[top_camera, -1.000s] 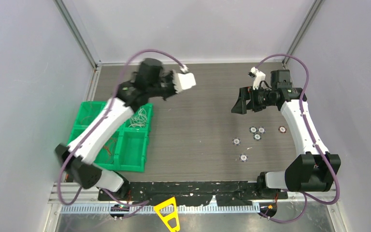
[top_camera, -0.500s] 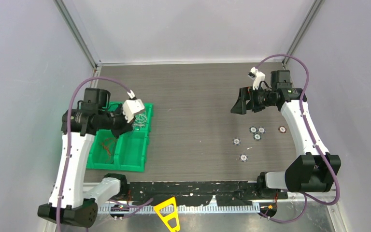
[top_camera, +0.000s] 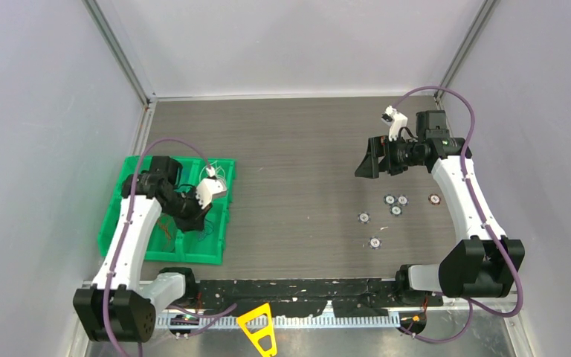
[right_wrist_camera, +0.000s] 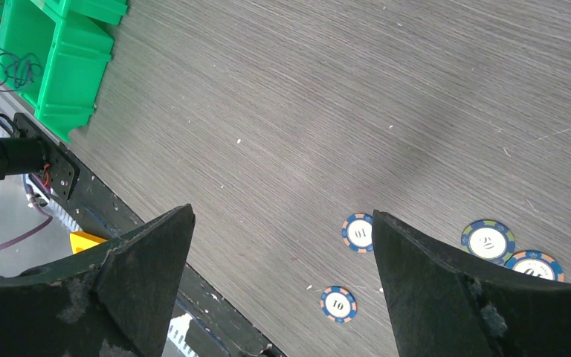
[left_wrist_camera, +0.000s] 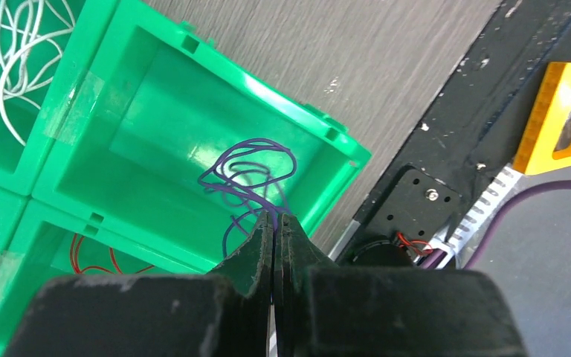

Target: Untangle the cables

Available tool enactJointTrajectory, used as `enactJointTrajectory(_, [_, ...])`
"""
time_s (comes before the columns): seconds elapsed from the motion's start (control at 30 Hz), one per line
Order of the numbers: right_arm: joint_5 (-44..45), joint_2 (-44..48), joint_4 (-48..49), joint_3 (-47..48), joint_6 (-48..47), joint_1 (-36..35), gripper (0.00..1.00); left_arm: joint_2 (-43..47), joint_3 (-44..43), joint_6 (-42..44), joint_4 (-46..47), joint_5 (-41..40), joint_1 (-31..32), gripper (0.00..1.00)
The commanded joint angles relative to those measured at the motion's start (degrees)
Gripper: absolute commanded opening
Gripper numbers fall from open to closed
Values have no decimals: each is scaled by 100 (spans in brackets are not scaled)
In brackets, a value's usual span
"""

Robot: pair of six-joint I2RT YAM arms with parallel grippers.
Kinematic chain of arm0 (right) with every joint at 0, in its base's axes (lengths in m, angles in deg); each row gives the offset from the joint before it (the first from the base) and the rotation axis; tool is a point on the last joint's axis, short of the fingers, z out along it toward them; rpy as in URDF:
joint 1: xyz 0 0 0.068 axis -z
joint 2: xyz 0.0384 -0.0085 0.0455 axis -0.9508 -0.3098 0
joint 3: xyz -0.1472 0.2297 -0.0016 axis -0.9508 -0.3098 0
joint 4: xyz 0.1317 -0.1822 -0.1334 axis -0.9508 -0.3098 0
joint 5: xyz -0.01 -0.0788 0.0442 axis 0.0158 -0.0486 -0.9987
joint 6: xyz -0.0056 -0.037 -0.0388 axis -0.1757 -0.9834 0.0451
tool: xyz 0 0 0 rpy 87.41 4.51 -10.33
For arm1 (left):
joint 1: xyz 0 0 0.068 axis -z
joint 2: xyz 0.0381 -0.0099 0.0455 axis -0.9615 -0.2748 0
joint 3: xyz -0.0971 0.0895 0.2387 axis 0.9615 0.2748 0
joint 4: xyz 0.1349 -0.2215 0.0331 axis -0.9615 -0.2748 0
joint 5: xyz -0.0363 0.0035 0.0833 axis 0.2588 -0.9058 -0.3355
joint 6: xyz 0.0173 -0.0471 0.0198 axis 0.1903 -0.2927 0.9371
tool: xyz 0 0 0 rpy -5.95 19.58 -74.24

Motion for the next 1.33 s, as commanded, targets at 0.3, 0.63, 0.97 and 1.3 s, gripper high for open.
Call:
enactJointTrajectory(0.3, [-121, 113, 51, 96, -58, 24, 95, -754, -661, -202, 510, -159, -51, 79])
enactJointTrajectory(0.63, [-128, 384, 177, 124, -51, 25, 95, -1381, -3632, -2986, 618, 312, -51, 100])
enactJointTrajectory(0.97, [1129, 671, 993, -372, 41, 338, 95, -1976, -3296, -5749, 2890, -984, 26, 100])
enactJointTrajectory(1.3, [1458, 534, 1468, -727, 264, 419, 95, -1722, -2480, -4966, 2882, -1447, 47, 99])
